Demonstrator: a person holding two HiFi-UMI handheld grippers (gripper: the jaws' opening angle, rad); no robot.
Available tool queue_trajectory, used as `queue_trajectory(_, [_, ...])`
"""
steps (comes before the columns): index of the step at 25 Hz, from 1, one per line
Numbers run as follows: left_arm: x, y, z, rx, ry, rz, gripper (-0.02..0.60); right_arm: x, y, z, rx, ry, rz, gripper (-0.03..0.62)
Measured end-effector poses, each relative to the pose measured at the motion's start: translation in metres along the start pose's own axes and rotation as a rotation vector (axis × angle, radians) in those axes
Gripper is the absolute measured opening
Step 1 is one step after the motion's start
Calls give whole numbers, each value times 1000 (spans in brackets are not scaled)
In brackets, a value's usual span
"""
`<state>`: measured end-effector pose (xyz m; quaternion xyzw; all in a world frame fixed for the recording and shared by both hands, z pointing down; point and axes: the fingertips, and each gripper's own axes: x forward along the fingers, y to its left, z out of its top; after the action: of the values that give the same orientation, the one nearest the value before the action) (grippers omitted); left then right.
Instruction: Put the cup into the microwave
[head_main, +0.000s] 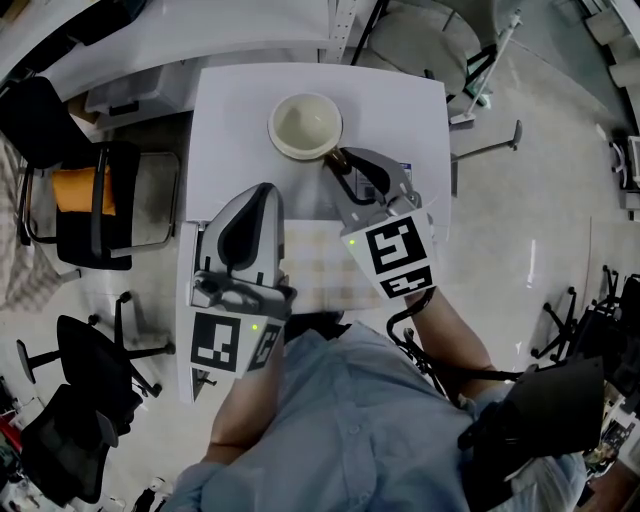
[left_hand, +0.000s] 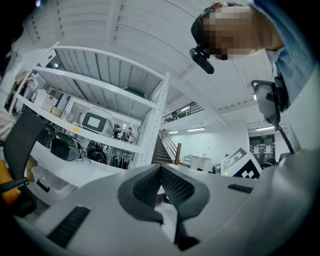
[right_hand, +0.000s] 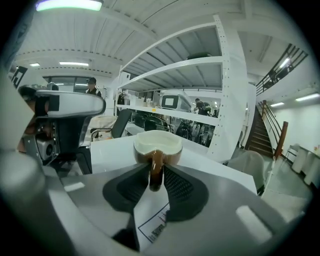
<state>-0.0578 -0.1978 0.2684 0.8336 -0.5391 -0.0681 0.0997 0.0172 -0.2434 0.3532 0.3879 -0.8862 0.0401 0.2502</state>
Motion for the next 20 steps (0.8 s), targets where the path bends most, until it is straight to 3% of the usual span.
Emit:
queue_trajectory(6, [0, -2, 1, -2, 2, -10, 5, -2, 1, 6, 19, -6, 7, 109])
queue_trajectory(10, [-1, -1, 1, -2, 1, -8, 5, 1, -1, 6, 47, -15, 2, 63])
queue_trajectory(20, [-5, -2, 2, 5, -2, 1, 5, 1, -3, 7, 82, -66, 5, 58])
